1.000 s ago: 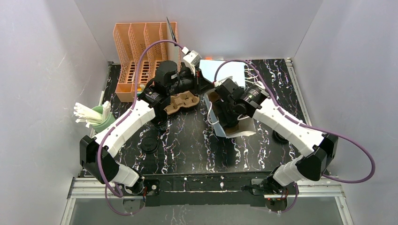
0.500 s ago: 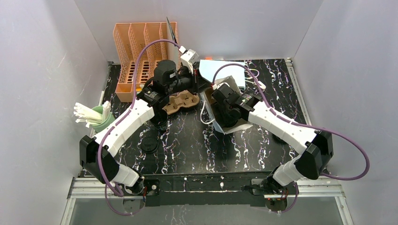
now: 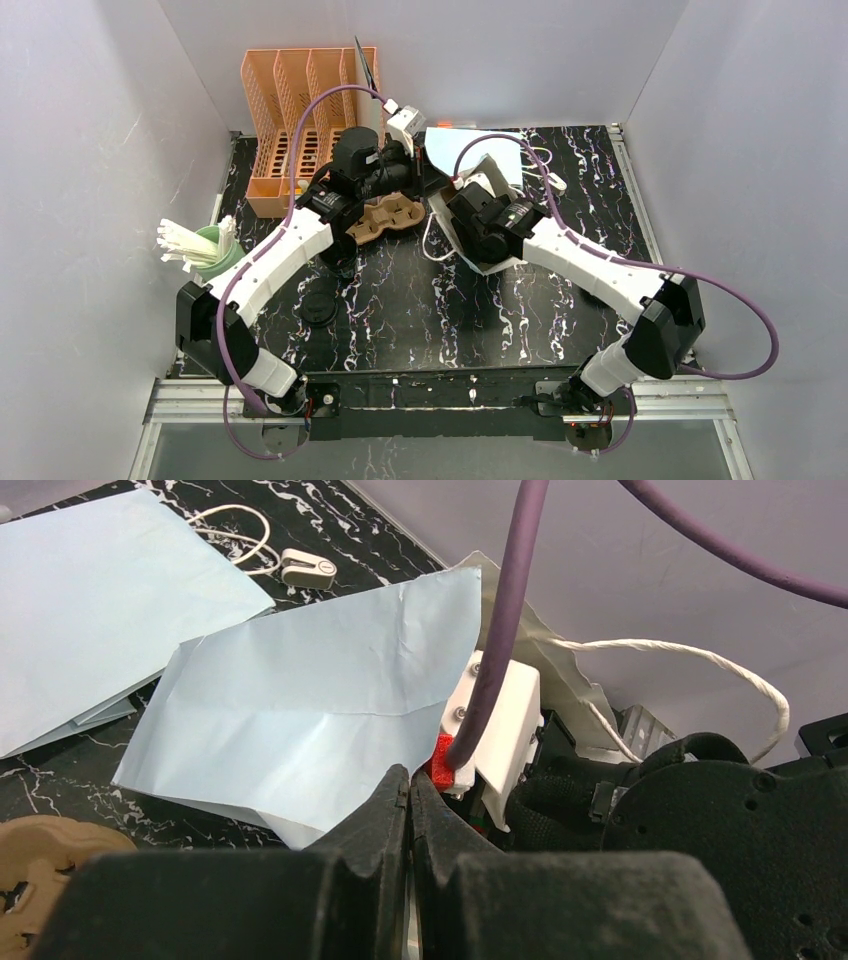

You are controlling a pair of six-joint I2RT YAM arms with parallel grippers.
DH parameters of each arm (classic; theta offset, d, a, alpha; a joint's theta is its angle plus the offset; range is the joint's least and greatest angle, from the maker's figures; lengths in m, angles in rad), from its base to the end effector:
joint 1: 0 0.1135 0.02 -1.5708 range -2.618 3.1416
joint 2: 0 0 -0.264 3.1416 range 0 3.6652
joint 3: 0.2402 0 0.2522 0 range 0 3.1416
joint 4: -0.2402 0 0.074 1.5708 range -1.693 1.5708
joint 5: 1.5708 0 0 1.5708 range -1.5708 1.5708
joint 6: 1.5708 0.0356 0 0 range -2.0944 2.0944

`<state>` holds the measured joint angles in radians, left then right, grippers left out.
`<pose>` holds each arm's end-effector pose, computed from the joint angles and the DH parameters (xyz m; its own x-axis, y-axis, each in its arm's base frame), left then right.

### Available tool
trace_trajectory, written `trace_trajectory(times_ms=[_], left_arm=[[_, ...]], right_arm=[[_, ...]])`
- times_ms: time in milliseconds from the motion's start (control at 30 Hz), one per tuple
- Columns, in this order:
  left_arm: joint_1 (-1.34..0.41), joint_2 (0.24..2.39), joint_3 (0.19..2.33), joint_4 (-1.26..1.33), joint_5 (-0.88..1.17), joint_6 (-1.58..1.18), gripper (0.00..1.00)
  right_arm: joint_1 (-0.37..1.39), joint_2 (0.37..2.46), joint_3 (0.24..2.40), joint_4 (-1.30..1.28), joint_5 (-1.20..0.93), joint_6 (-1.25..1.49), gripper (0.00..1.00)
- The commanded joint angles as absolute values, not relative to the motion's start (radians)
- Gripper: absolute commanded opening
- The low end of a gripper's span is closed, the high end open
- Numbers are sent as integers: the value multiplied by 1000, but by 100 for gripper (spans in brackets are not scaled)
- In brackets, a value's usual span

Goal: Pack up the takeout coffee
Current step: Place the coffee cup on the cup tray.

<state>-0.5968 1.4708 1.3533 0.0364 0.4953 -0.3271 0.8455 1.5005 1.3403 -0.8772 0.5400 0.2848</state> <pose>0.2791 -0.2101 0.3985 -0.3482 -0.1052 -0.9315 0.8178 0.4516 -0.3567 0.2167 0.2168 0.3070 -0.6798 -0.4036 -0.6124 -0.2890 0.9148 -0.2820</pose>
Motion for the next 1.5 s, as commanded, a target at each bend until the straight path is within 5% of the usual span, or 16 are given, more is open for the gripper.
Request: trace_trajectory(times_ms=[0,533,767,1467], left_arm=[[-623,1473,1397,31,637,-357,0],[-602,1506,1444,7,597,-449,0],[-591,1616,1619,-239,631,-503,0],[-586,1686,1598,-421,721,-717,0]], right_arm=[[841,1578,1353,-845,614,271,19],[813,1681,1431,-920,502,272,19],[807,1715,1540,-1123,380,353,18],[807,1722,1541,-1344,170,409,17]])
